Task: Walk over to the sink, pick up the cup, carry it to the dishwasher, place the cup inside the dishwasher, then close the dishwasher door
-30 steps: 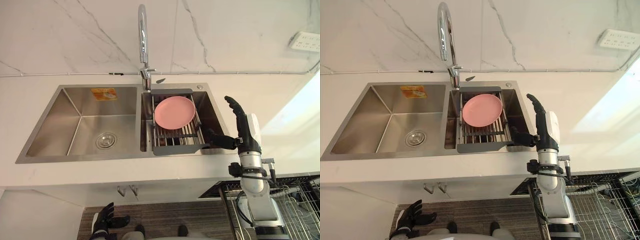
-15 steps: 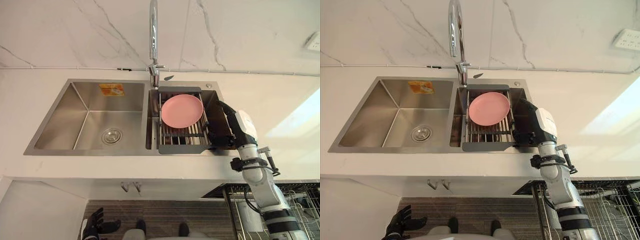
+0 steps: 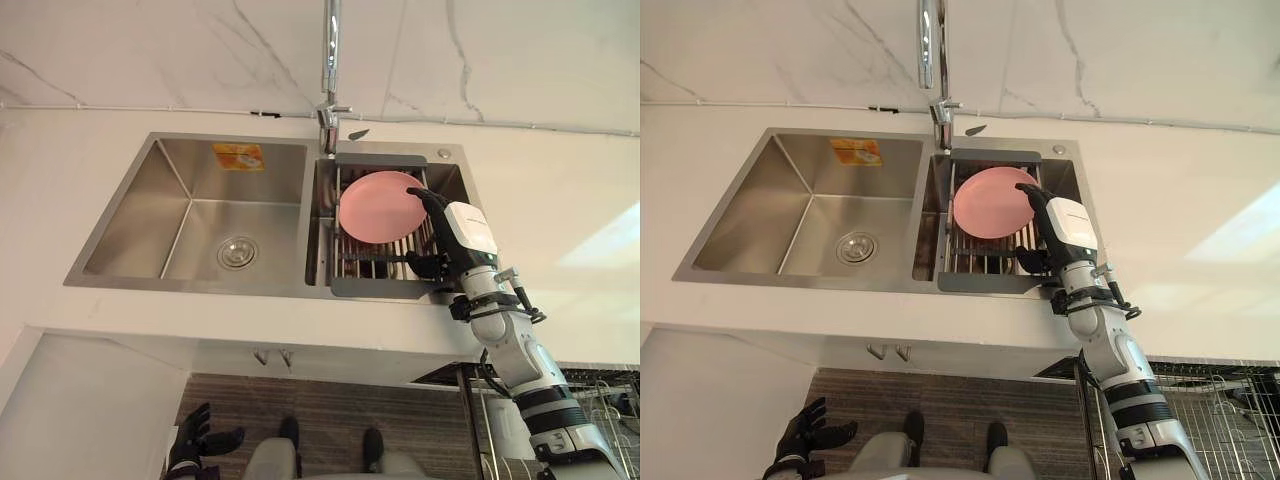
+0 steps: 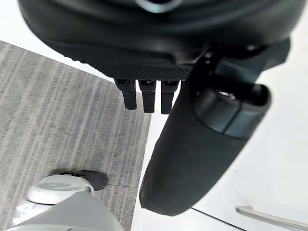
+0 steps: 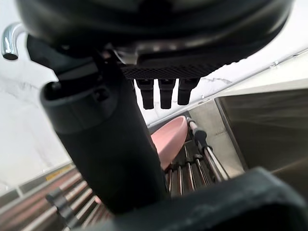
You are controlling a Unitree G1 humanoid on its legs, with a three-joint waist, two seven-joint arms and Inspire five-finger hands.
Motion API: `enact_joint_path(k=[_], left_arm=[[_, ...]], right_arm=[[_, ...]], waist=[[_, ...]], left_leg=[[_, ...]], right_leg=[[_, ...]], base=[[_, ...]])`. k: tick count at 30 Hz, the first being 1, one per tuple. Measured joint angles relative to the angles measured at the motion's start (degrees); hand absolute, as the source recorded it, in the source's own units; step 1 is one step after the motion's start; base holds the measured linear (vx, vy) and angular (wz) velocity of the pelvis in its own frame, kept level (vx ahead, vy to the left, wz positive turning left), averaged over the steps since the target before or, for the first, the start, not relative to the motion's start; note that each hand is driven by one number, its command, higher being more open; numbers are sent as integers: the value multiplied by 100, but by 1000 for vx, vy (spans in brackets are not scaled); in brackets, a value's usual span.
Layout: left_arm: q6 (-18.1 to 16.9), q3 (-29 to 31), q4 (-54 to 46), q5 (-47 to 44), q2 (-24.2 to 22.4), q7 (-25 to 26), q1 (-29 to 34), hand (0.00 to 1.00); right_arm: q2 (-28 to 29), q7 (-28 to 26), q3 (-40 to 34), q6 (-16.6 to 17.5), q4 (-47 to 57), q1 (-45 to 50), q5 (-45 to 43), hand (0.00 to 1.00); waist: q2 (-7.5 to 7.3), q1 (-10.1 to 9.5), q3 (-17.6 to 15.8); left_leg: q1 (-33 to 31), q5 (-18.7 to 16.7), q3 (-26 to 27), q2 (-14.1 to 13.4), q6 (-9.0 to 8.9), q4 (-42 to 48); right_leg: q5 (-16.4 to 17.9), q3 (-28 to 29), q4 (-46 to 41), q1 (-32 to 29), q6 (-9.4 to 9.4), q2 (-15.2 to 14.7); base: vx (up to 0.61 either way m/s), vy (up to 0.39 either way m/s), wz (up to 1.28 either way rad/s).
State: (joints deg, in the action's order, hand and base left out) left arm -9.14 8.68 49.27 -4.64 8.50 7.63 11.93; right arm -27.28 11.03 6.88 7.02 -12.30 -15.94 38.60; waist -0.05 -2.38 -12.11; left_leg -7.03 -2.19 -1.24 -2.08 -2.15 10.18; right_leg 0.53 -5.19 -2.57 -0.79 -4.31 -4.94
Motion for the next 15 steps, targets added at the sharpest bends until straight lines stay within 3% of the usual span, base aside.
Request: enact_joint_path(k=[12, 13, 15], left_arm=[[-46, -1, -198, -113, -51, 120, -232, 90], [-78, -2, -209, -116, -52, 120, -243, 90], [-104, -4, -209, -121, -53, 120, -248, 90]], right_arm=[[-270, 131, 146, -245, -366, -886, 564, 90], [-271, 149, 147, -268, -418, -1024, 607, 30], [-275, 192, 146, -328, -522, -1162, 612, 30]], waist=[[22, -163, -308], [24, -156, -333], [25, -163, -337]], left_leg=[[-239, -4, -75, 0, 10, 109], [-275, -4, -71, 0, 10, 111], [-321, -3, -71, 0, 11, 116]], right_leg=[[-15, -117, -26, -147, 21, 6], [-17, -113, -31, -188, 24, 6], [-17, -114, -38, -233, 24, 6]], base=[[-10, -1, 3], [0, 0, 0], [0, 0, 0]])
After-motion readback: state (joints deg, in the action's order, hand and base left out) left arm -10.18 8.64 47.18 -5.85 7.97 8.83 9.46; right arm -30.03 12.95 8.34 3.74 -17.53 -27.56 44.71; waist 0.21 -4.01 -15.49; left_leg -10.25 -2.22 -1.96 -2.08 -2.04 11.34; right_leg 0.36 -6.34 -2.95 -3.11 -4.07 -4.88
